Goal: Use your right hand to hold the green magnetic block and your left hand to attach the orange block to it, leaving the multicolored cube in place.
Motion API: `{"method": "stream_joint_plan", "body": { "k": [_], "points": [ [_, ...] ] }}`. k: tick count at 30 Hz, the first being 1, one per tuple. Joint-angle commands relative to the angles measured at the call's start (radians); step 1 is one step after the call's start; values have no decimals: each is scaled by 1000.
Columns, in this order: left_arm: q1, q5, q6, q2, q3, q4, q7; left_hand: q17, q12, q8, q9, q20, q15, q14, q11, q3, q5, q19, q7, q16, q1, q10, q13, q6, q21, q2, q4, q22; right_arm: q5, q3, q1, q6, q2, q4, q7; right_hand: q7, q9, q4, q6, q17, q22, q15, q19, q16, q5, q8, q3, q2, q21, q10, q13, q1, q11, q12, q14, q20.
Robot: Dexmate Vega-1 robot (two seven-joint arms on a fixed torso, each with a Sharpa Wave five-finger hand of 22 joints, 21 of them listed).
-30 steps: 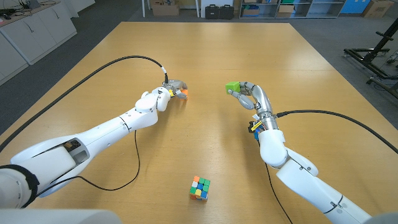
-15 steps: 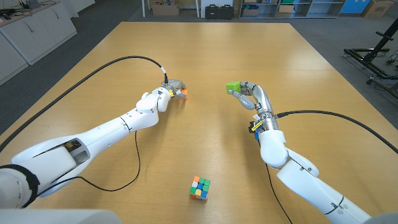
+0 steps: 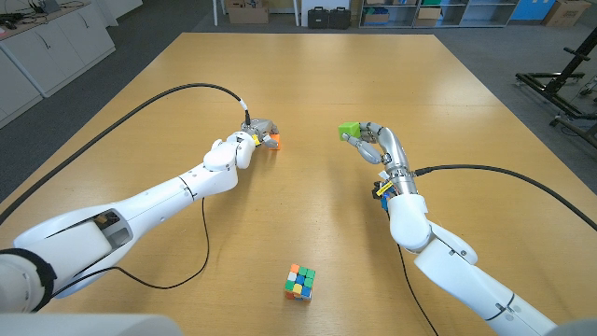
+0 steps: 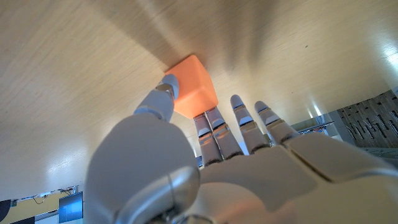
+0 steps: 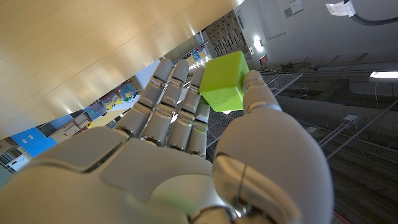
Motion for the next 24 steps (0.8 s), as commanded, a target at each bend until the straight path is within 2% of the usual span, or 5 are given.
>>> {"method": "stream_joint_plan", "body": {
  "k": [1, 12, 19, 24],
  "points": [
    [14, 5, 37, 16, -3, -48, -6, 1, 11, 14, 5, -4, -172, 15, -4, 15, 8, 10, -2, 0, 15, 30, 8, 30, -4, 12, -1, 1, 7, -4, 5, 17, 0, 12, 7, -128, 3, 12, 135, 4, 1, -84, -2, 0, 1, 9, 14, 73, 5, 121, 4, 69, -107, 8, 10, -78],
    [50, -13, 69, 52, -39, -126, -4, 1, 14, 23, 4, -1, -172, 20, -11, 23, 10, 18, -7, -6, 26, 55, 12, 55, -4, 15, -1, 1, 9, -5, 6, 25, -5, 11, 13, -128, 3, 13, 134, 5, 1, -80, -2, 0, 0, 8, 14, 74, 8, 122, 4, 69, -106, 7, 12, -79],
    [115, -83, 68, 78, -108, -180, 51, 2, 20, 30, 5, -4, -170, 24, -17, 26, 10, 14, -12, -8, 27, 82, 16, 74, -7, 18, 2, 1, 7, -5, 0, 33, -5, 11, 9, -126, 3, 12, 134, 5, 0, -83, -2, 0, 0, 8, 14, 75, 9, 123, 4, 71, -105, 6, 12, -79],
    [153, -94, 90, 108, -133, -237, 74, 2, 21, 32, 5, -5, -170, 26, -17, 27, 11, 13, -13, -9, 28, 90, 18, 81, -8, 18, 2, 1, 6, -2, -4, 35, -7, 7, 7, -124, 3, 12, 134, 6, 0, -83, -2, 1, -1, 8, 13, 75, 11, 124, 5, 70, -107, 6, 15, -79]
  ]
}}
